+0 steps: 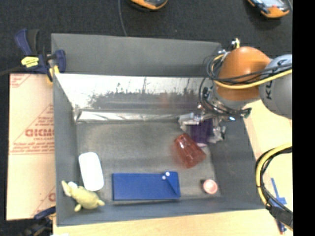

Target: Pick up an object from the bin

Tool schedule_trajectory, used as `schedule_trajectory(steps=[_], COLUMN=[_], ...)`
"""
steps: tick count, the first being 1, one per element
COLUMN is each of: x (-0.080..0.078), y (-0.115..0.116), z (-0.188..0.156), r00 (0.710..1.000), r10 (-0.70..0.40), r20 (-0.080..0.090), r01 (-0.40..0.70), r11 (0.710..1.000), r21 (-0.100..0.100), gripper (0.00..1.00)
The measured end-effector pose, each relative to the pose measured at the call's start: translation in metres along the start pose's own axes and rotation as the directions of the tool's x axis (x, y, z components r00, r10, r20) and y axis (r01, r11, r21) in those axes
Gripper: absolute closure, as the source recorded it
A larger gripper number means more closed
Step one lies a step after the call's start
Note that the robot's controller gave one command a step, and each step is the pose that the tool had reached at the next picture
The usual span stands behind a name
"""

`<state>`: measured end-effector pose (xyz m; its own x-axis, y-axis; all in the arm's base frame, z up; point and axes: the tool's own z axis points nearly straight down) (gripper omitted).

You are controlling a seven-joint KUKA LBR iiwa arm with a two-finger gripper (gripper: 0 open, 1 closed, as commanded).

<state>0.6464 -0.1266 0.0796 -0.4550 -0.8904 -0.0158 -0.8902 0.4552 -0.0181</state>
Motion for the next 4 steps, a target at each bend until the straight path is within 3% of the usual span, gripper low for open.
schedule_trajectory(steps=[1, 4], x=[0.002, 0.003], y=[0.004, 0.004], z=[0.009, -0.008], r00=[0.991, 0.99], r10=[-0.132, -0.141], r20=[-0.011, -0.01], r01=[0.132, 0.142], r11=[0.991, 0.99], r21=[0.004, 0.006], gripper=[1.0, 1.0])
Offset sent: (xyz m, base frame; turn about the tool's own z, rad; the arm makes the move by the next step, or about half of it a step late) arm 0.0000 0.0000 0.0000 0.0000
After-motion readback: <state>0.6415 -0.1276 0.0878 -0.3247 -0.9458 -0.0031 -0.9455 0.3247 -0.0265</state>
